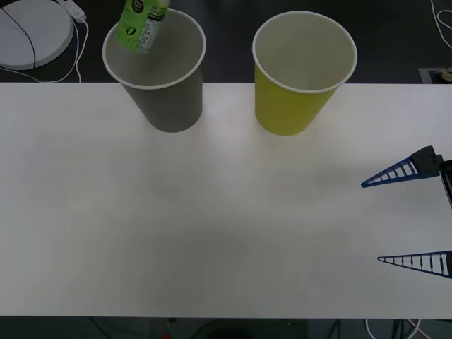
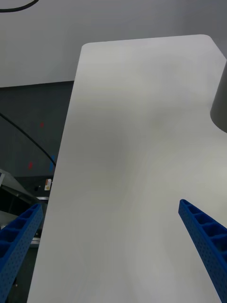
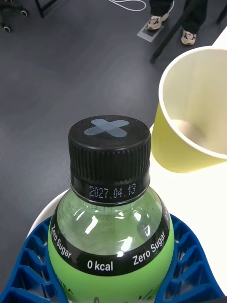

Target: Put the can into the green bin and the plastic bottle into the gray bin

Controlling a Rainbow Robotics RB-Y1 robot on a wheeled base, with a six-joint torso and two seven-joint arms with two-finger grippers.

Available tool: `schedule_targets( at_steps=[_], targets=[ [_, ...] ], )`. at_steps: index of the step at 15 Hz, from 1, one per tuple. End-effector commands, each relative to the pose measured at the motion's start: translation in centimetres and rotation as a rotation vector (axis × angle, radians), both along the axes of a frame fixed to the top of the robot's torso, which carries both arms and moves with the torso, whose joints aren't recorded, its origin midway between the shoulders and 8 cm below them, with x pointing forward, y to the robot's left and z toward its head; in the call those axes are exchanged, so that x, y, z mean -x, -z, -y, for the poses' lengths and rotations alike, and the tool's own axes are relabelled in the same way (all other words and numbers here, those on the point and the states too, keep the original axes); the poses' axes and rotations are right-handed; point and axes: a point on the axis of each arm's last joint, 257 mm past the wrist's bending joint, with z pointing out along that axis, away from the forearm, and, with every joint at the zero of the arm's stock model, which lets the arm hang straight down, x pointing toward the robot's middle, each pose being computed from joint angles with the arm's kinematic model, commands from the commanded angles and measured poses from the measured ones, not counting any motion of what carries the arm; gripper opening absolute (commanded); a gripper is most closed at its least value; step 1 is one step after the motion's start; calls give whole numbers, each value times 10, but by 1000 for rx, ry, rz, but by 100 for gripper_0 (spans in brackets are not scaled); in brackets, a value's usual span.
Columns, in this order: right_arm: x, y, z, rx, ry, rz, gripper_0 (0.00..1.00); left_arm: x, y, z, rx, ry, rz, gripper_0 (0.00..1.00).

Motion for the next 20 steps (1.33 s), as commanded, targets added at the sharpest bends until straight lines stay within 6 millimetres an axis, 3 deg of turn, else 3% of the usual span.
schedule_targets(
  at_steps=[1,2,14,20],
  targets=[
    [0,0,0,0,0,0,100,0,1,-1,-5,0,-1,24],
    [0,0,0,0,0,0,100,0,2,0,-3,0,-3,100],
    [0,0,0,0,0,0,100,1,2,-7,13,-10,-19,100],
    [0,0,0,0,0,0,100,29,16,-28,-19,-18,4,100]
  ],
)
